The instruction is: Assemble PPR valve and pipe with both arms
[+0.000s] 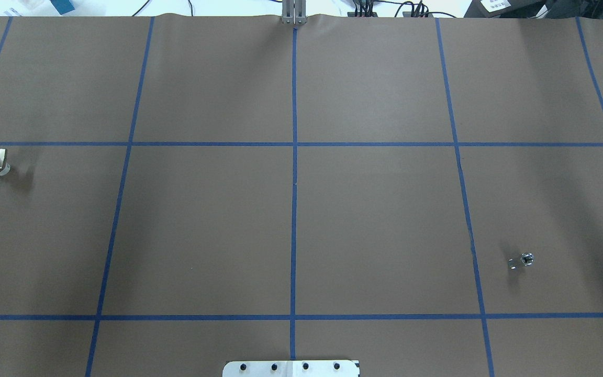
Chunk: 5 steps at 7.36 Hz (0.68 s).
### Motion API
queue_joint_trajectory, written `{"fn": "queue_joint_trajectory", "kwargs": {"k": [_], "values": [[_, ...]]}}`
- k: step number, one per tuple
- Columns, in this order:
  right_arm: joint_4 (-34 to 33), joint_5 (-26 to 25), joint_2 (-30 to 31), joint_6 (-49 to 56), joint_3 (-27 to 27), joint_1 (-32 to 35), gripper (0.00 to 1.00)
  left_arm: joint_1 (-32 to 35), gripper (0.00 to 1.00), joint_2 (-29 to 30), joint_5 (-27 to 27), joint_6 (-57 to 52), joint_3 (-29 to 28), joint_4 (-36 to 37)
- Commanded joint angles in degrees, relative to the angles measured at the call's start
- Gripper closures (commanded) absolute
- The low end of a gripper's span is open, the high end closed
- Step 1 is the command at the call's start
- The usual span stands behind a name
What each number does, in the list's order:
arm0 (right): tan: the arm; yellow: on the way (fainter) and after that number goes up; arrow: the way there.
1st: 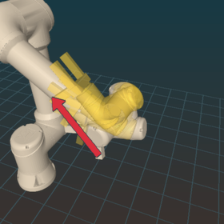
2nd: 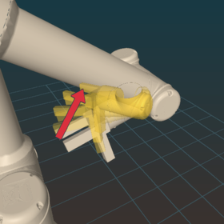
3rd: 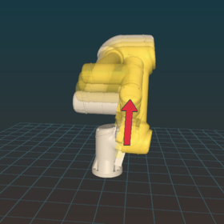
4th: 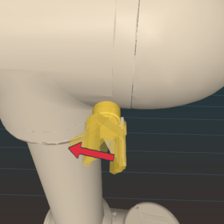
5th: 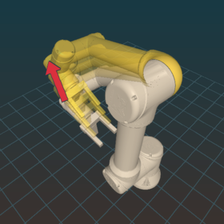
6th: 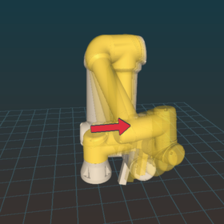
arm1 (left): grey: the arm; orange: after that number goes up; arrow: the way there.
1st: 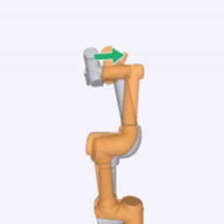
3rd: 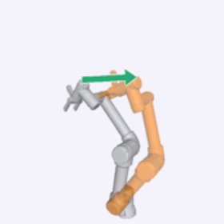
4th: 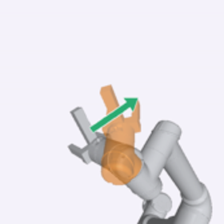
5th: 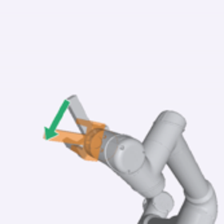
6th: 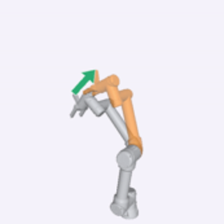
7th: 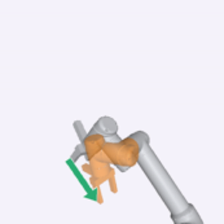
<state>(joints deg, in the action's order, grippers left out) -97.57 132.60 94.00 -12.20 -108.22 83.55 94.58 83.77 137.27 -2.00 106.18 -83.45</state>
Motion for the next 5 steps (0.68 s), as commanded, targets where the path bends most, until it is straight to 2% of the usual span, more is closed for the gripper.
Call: {"fn": "queue_joint_trajectory", "kwargs": {"k": [1, 5], "values": [[0.19, -0.50, 0.22, 0.07, 0.02, -0.05, 0.00, -0.01, 0.00, -0.45, 0.02, 0.24, 1.22, 0.13], [0.19, 0.29, 0.57, -0.02, 0.46, -0.05, 0.00, -0.36, 0.00, -0.37, 0.10, 0.51, 1.22, 0.05]]}}
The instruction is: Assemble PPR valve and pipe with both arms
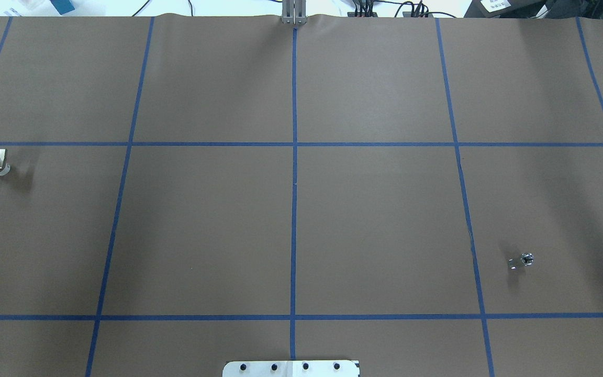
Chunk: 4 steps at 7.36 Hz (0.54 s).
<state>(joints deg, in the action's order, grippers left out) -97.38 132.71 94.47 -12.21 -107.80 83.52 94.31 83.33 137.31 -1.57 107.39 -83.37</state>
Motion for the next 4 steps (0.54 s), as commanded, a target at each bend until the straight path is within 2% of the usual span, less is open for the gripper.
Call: {"fn": "queue_joint_trajectory", "kwargs": {"k": [1, 4], "values": [[0.00, -0.08, 0.10, 0.08, -0.04, -0.03, 0.00, -0.09, 0.00, 0.07, 0.15, 0.08, 0.36, -0.12], [0.18, 0.00, -0.16, 0.00, -0.22, -0.03, 0.00, -0.09, 0.00, 0.07, 2.70, 0.25, 0.89, -0.30]]}}
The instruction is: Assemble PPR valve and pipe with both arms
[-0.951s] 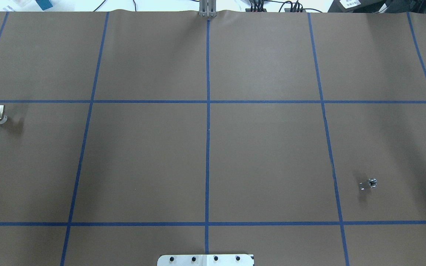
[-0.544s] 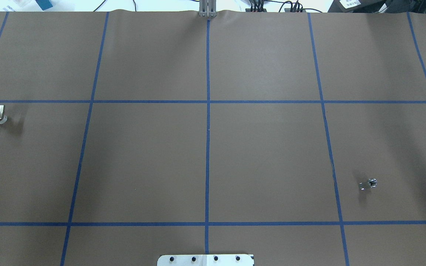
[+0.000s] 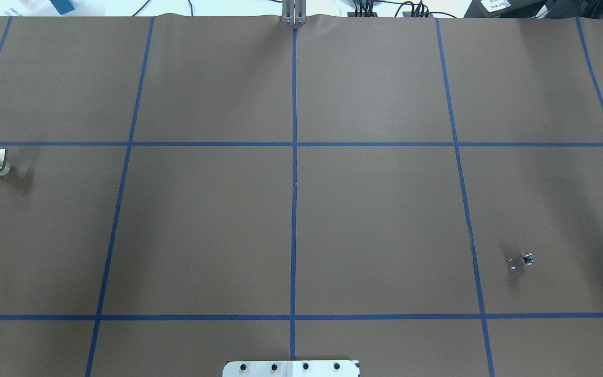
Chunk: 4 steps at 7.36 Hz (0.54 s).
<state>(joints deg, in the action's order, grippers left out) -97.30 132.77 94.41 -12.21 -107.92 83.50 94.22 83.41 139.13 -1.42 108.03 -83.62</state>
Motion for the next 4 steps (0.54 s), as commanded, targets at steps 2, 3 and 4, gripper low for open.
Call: {"fn": "queue_joint_trajectory", "kwargs": {"k": [2, 3, 4], "values": [[0.01, -0.14, -0.28, -0.18, -0.10, 0.00, 0.00, 0.08, 0.00, 0.00, 0.96, 0.10, 0.42, -0.05], [0.01, -0.06, -0.28, -1.40, -0.01, 0.00, 0.00, 0.00, 0.00, 0.00, 1.14, 0.10, 0.42, -0.05], [0.18, 0.03, -0.37, -1.50, -0.09, -0.09, 0.00, -0.01, 0.00, 0.00, 2.53, 1.49, 0.86, -0.14]]}}
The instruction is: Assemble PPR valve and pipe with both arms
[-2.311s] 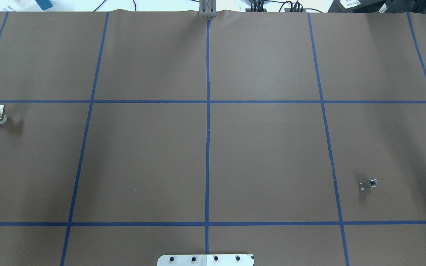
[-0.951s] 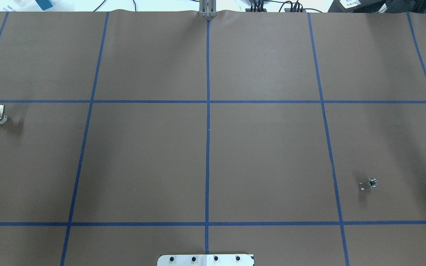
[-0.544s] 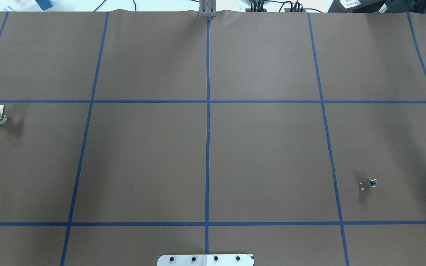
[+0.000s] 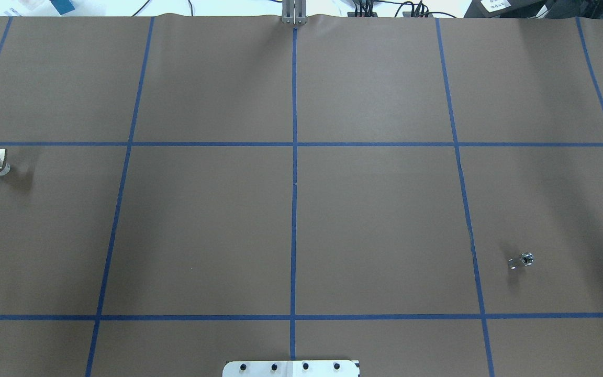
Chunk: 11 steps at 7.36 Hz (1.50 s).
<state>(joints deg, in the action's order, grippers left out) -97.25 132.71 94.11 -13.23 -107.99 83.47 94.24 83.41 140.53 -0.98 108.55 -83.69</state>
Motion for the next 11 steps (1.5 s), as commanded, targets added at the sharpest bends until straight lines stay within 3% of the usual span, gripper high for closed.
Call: {"fn": "queue_joint_trajectory", "kwargs": {"k": [1, 6, 8, 11], "values": [[0.13, 0.09, -0.07, -0.48, 0.06, -0.06, 0.00, -0.02, 0.00, 0.09, 2.28, 3.94, 0.61, -0.68], [4.17, 0.35, 0.20, -0.48, 0.59, -0.41, 0.00, -6.16, 0.01, 2.37, 0.80, 6.67, 0.00, -1.65], [4.09, 0.53, 0.20, -0.57, 0.85, -0.59, 0.00, -11.59, 0.01, 4.74, -4.46, 11.17, -0.52, -1.92], [4.17, 0.44, 0.20, -0.40, 0.85, -1.73, 0.00, -16.79, 0.01, 11.93, -4.39, 10.99, -14.89, -11.80]]}}
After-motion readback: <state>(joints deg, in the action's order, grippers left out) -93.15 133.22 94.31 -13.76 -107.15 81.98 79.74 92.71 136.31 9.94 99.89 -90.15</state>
